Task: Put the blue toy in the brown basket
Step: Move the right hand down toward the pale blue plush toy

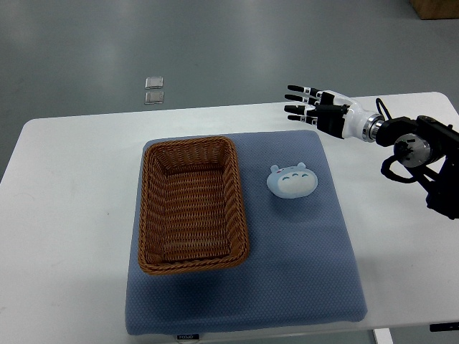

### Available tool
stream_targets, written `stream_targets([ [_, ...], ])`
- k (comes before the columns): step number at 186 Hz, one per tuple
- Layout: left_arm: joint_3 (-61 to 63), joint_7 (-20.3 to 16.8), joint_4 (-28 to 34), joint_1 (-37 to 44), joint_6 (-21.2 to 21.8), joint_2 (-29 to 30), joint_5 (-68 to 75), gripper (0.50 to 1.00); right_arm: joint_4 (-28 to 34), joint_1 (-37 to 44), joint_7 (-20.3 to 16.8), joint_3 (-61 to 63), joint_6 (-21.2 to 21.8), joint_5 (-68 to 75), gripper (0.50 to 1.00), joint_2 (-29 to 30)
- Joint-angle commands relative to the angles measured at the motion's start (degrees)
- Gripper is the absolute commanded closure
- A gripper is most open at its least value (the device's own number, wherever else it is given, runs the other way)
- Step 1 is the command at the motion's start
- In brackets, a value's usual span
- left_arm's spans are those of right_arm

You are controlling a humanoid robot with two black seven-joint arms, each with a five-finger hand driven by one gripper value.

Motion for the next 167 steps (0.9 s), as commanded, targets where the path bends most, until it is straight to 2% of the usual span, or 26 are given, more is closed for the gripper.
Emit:
stream_targets([
  [1, -0.2, 0.0, -0.2, 0.0, -0.4, 0.0, 0.0, 0.5, 0.1, -0.1, -0.1, -0.3, 0.4, -0.1, 0.581, -0.4],
  [63, 0.0, 0.0, 0.0, -0.3, -0.5, 0.0, 0.0, 0.5, 0.6, -0.1, 0.5, -1.7, 1.6, -2.3, 0.581, -0.6],
  [71, 0.1, 0.0, 0.4, -0.4, -0.4, 0.0, 0.0, 0.5, 0.8, 0.1, 2.5, -1.8, 3.2, -5.8, 0.581, -1.0],
  [82, 0.2, 0.0, 0.7, -0.4, -0.1, 0.0, -0.1, 0.5, 1.5, 0.1, 7.8, -1.7, 6.2, -13.3, 0.581, -2.0],
  [99, 0.3, 0.0, 0.6, -0.4, 0.0, 0.0, 0.0, 0.5, 3.0, 0.2, 14.2, -1.7, 7.5, -25.5, 0.581, -3.8],
  [135, 0.3, 0.0, 0.2, -0.4, 0.0, 0.0, 0.0, 0.5, 4.4, 0.7, 22.8, -2.0, 8.3, -45.9, 0.581, -5.2],
  [150, 0.3, 0.0, 0.4, -0.4, 0.0, 0.0, 0.0, 0.5, 8.0, 0.8, 26.7, -2.7, 8.6, -55.8, 0.581, -7.7],
  [167, 0.3, 0.0, 0.6, -0.4, 0.0, 0.0, 0.0, 0.5, 11.4, 0.8, 28.9, -3.8, 8.4, -61.8, 0.581, -10.9],
])
